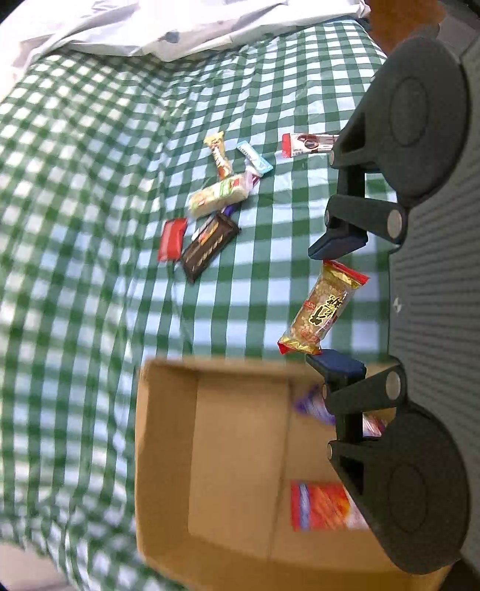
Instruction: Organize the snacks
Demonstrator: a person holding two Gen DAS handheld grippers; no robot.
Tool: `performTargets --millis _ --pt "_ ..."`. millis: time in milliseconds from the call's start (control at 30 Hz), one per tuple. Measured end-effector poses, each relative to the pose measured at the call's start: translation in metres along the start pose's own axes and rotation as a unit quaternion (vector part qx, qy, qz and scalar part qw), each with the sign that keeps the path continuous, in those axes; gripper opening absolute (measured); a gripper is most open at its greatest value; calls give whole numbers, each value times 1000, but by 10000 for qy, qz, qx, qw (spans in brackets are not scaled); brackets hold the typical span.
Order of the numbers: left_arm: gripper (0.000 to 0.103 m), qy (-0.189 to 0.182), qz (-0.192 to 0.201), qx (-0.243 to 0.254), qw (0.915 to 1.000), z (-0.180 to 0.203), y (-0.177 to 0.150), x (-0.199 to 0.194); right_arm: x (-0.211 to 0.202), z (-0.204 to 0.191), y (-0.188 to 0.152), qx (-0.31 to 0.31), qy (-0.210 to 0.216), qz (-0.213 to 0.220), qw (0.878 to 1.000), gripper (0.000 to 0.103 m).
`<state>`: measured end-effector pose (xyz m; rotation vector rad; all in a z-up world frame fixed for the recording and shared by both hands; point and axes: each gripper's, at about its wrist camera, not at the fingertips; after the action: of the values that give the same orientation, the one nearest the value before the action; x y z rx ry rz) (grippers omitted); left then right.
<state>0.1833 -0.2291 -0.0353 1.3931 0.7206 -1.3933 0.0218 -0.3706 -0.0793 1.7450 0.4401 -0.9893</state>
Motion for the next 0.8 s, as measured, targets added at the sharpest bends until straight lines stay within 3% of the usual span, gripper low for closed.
performTargets --millis 400,567,800 --pt "59 493 612 -727 9943 -121 -97 -99 -75 -120 -47 -826 1006 -185 9913 11" --pt "59 400 770 -1027 9909 -158 -122 -118 -95 -157 -54 -1236 1003 -82 9872 11" --pt "59 207 909 -1151 9890 -181 -138 -130 -109 -185 -62 -1517 875 -70 9845 11"
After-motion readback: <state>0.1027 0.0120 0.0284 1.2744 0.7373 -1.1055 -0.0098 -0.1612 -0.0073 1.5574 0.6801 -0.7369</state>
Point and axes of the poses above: each gripper's, at about its wrist camera, not at the fingertips, and x roughly the way its jaws point, z to its right, y to its top, and after that the axes turned 14 degrees about -z, right-handed
